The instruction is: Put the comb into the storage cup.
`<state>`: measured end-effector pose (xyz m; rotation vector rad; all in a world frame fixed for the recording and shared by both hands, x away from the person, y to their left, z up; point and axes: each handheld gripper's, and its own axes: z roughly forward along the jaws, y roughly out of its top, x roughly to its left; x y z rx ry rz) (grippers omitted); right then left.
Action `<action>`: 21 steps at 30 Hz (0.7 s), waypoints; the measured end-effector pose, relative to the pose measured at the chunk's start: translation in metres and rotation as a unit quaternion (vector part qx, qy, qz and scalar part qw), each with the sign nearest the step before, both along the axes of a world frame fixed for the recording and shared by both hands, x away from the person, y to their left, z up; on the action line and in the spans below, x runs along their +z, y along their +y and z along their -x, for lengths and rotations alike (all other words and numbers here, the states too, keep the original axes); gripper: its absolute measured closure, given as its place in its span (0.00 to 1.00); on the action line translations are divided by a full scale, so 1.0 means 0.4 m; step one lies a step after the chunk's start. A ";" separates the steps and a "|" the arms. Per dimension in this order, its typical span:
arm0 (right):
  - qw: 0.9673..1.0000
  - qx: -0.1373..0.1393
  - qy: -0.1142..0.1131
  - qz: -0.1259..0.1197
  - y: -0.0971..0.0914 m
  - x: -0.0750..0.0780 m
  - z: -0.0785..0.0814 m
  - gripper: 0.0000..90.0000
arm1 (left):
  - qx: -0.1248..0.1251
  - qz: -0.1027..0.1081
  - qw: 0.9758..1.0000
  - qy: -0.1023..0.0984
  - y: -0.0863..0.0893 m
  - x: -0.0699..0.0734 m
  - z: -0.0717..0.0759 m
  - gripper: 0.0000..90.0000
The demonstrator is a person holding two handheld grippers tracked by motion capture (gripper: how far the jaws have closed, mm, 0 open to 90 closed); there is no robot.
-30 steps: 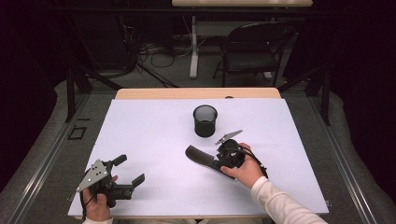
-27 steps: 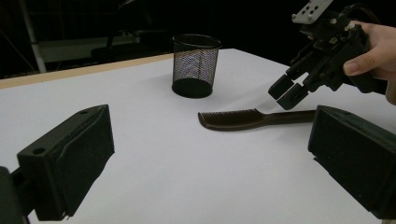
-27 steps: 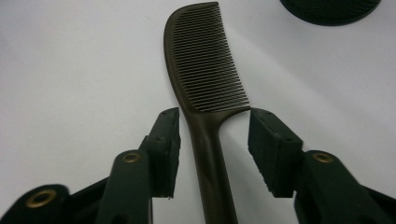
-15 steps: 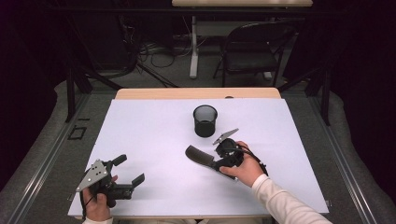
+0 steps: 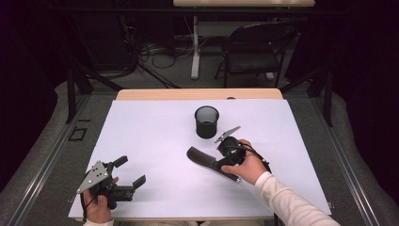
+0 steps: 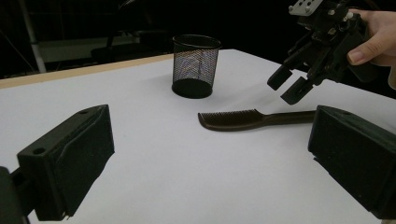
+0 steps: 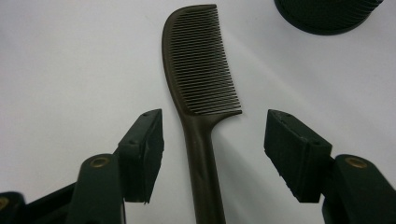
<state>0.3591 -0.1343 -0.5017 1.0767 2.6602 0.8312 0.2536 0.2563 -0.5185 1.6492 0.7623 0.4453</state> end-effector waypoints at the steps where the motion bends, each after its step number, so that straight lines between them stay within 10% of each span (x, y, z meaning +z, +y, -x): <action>1: 1.000 0.000 0.000 0.001 0.000 0.002 -0.001 0.42 | 0.000 0.000 1.000 0.000 0.000 0.000 0.000 0.00; 21: 0.998 0.049 0.005 0.044 0.026 -0.003 -0.023 0.34 | -0.002 0.000 1.000 -0.001 -0.001 0.000 0.000 0.00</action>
